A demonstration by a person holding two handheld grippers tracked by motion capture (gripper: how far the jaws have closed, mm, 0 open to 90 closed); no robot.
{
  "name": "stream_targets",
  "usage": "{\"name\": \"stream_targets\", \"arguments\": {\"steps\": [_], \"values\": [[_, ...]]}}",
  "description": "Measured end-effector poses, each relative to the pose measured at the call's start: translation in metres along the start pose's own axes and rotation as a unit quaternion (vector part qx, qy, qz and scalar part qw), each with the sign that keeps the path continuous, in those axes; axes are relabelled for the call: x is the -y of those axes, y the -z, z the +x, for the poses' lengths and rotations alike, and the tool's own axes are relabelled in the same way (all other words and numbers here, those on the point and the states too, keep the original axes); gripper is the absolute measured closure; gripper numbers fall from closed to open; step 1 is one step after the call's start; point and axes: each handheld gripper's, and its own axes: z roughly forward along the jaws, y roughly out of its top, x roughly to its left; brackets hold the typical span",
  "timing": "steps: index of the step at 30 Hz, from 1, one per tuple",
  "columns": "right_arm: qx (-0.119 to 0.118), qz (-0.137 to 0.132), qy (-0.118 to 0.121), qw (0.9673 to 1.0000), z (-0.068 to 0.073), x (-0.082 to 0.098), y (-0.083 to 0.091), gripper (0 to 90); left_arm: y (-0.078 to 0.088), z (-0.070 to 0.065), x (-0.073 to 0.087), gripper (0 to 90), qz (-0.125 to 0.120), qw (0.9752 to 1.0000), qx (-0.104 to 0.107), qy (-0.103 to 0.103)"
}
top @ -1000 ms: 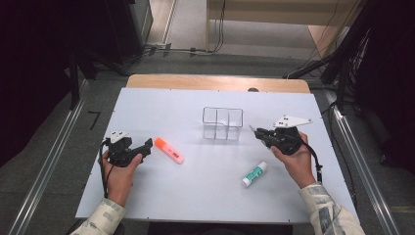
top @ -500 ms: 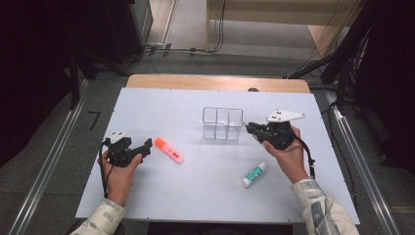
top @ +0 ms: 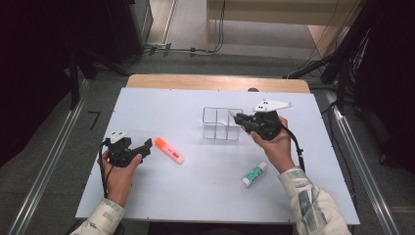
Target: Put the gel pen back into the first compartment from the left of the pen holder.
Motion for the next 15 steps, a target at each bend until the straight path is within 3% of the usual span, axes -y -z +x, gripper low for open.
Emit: {"name": "stream_targets", "arguments": {"steps": [15], "values": [[-0.010,0.014,0.005,0.9998,0.010,-0.024,-0.039,79.2,0.000,0.000,0.000,21.4,-0.001,1.0000,0.002,0.000]]}}
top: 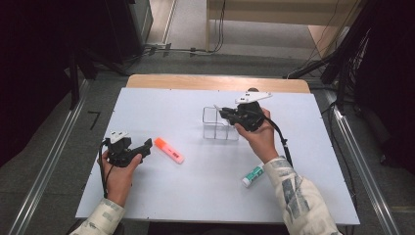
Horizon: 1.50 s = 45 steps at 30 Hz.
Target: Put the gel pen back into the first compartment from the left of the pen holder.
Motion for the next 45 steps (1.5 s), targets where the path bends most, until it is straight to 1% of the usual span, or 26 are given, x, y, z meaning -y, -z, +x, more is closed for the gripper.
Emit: {"name": "stream_targets", "arguments": {"steps": [7,8,10,13,16,21,27,32,37,39,45], "values": [[-0.002,0.001,-0.001,1.0000,0.002,-0.006,-0.011,79.2,0.000,0.000,0.000,21.4,0.000,1.0000,0.000,-0.001],[-0.003,0.002,-0.002,1.0000,0.003,-0.009,-0.015,79.2,0.000,0.000,0.000,21.4,0.000,1.0000,0.000,-0.001],[-0.003,0.002,-0.002,1.0000,0.003,-0.010,-0.016,79.2,0.000,0.000,0.000,21.4,0.000,1.0000,0.000,-0.001],[-0.005,0.005,-0.002,1.0000,0.004,-0.016,-0.023,79.2,0.000,0.001,0.000,21.4,-0.001,1.0000,0.000,-0.001],[-0.005,0.006,-0.004,1.0000,0.004,-0.019,-0.027,79.2,-0.001,0.001,0.000,21.4,-0.001,1.0000,0.002,0.001],[-0.006,0.005,-0.004,1.0000,0.006,-0.030,-0.036,79.2,0.000,0.001,0.000,21.4,-0.001,1.0000,0.002,-0.001],[-0.002,0.012,-0.002,0.9999,0.008,-0.040,-0.049,79.2,-0.001,0.001,0.000,21.4,0.002,1.0000,0.003,0.000],[0.003,0.019,-0.005,0.9998,0.009,-0.049,-0.061,79.2,-0.001,0.002,0.000,21.4,0.002,1.0000,0.005,0.001],[0.005,0.021,-0.007,0.9997,0.009,-0.054,-0.066,79.2,-0.001,0.002,0.000,21.4,0.000,1.0000,0.005,0.003],[0.004,0.021,-0.008,0.9997,0.009,-0.060,-0.068,79.2,-0.001,0.003,0.000,21.4,0.000,1.0000,0.004,0.003],[0.003,0.020,-0.008,0.9998,0.011,-0.065,-0.073,79.2,-0.001,0.003,0.000,21.4,-0.001,1.0000,0.005,0.005]]}}
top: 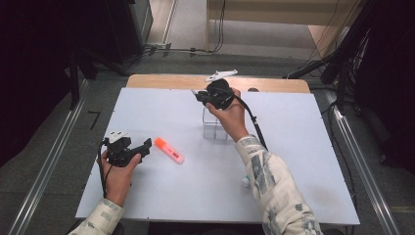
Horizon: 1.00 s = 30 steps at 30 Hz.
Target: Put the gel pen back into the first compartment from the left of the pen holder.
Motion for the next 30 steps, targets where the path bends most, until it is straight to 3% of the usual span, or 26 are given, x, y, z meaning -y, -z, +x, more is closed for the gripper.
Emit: {"name": "stream_targets", "arguments": {"steps": [19,30], "values": [[-0.009,0.000,-0.006,0.9999,0.005,-0.010,-0.017,79.1,0.001,0.002,0.000,21.4,0.001,1.0000,0.000,0.000],[-0.014,-0.001,-0.014,0.9998,0.004,-0.009,-0.017,78.9,0.001,0.002,0.000,21.4,0.000,1.0000,-0.001,0.001]]}}
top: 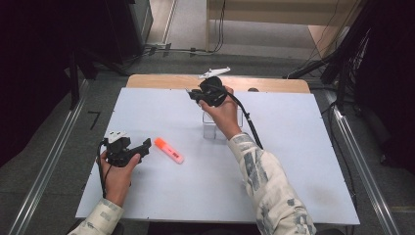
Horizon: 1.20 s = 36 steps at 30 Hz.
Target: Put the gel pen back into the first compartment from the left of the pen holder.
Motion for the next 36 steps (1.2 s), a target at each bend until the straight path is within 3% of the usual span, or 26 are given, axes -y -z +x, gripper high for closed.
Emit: {"name": "stream_targets", "arguments": {"steps": [7,24,36], "values": [[0.000,0.003,0.001,1.0000,0.000,0.003,0.002,78.9,0.000,0.001,0.000,21.4,-0.001,1.0000,-0.001,0.000],[-0.001,-0.020,-0.005,0.9998,-0.005,0.033,0.027,78.1,-0.001,0.000,0.001,21.4,0.003,1.0000,-0.005,-0.003],[0.002,-0.011,-0.009,0.9999,-0.008,0.054,0.031,75.0,-0.001,0.000,0.001,21.4,0.005,1.0000,-0.007,-0.004]]}}
